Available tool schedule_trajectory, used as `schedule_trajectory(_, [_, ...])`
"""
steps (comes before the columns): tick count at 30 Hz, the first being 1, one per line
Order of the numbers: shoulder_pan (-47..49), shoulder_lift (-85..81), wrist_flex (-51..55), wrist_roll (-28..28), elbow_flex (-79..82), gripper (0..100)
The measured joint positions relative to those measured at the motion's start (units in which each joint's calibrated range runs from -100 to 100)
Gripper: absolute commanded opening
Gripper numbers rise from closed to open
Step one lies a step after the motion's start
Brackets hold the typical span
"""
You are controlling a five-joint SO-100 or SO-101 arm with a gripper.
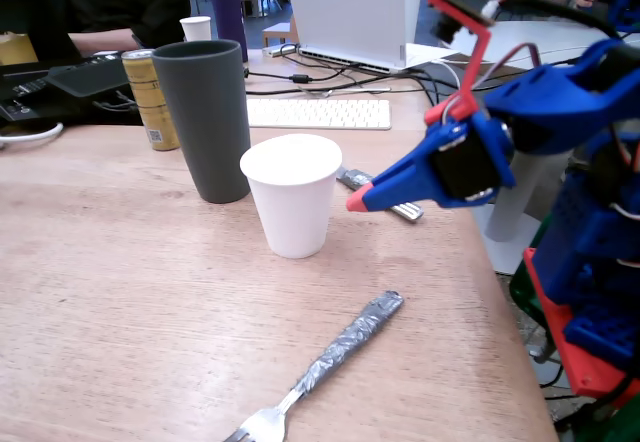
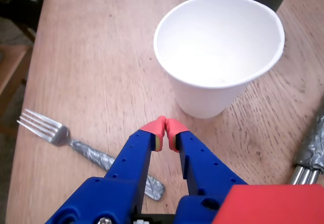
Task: Grab the fork and place it in gray glass
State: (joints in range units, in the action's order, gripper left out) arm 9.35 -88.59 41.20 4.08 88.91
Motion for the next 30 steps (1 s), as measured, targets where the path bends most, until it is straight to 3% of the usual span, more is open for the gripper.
schedule_trajectory(8, [0.19, 24.21, 2.48, -0.05, -30.66, 0])
schedule_trajectory(15, [-1.50, 39.52, 34.87, -0.34, -65.55, 0])
schedule_trajectory(20, [-1.60, 43.75, 46.71, -0.34, -85.12, 0])
schedule_trajectory(24, [0.09, 43.84, 51.43, -0.88, -88.19, 0])
schedule_trajectory(30, [2.82, 43.84, 51.59, -6.69, -88.19, 0])
